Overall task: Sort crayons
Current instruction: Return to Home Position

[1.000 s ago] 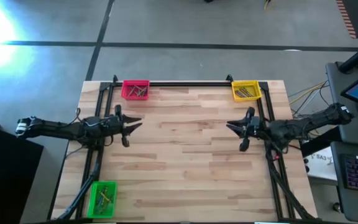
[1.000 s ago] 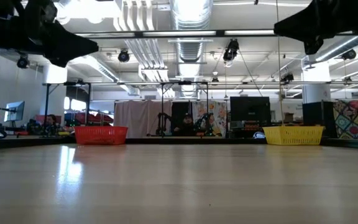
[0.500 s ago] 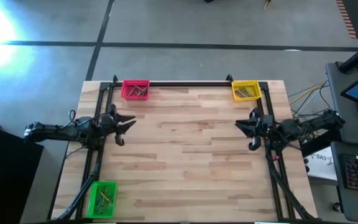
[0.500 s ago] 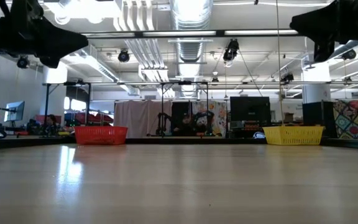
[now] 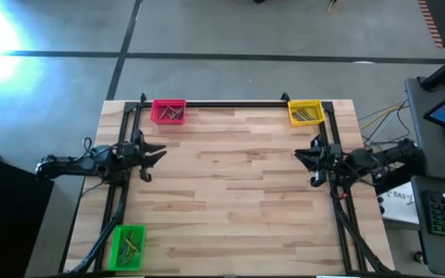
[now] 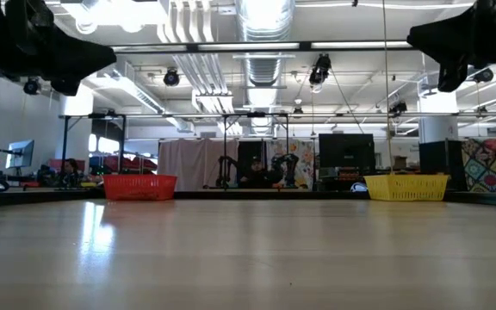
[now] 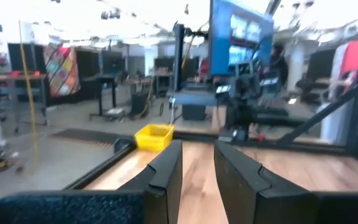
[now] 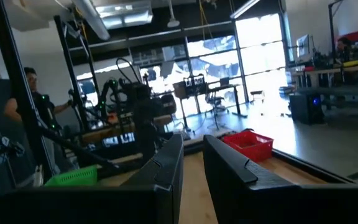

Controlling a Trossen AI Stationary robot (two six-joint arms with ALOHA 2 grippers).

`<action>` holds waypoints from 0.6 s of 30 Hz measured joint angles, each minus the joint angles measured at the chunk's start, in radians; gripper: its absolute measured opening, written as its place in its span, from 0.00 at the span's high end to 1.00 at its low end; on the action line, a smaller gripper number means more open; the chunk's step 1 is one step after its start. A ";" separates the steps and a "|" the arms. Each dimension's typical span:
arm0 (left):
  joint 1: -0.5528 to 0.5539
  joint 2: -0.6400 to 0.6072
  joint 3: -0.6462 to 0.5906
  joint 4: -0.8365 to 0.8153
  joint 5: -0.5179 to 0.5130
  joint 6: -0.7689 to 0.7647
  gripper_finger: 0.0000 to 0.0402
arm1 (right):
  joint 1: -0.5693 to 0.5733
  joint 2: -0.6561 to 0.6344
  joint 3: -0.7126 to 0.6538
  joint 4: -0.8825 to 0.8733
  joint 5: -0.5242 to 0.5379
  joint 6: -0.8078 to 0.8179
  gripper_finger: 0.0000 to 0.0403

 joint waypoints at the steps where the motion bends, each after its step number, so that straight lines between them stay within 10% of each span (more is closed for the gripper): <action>1: 0.000 -0.001 -0.013 0.031 0.010 0.000 0.81 | 0.000 0.000 -0.013 0.024 -0.002 0.004 0.87; 18: 0.000 0.036 -0.059 0.150 0.098 -0.007 0.81 | -0.029 0.010 -0.040 0.081 -0.040 0.021 0.87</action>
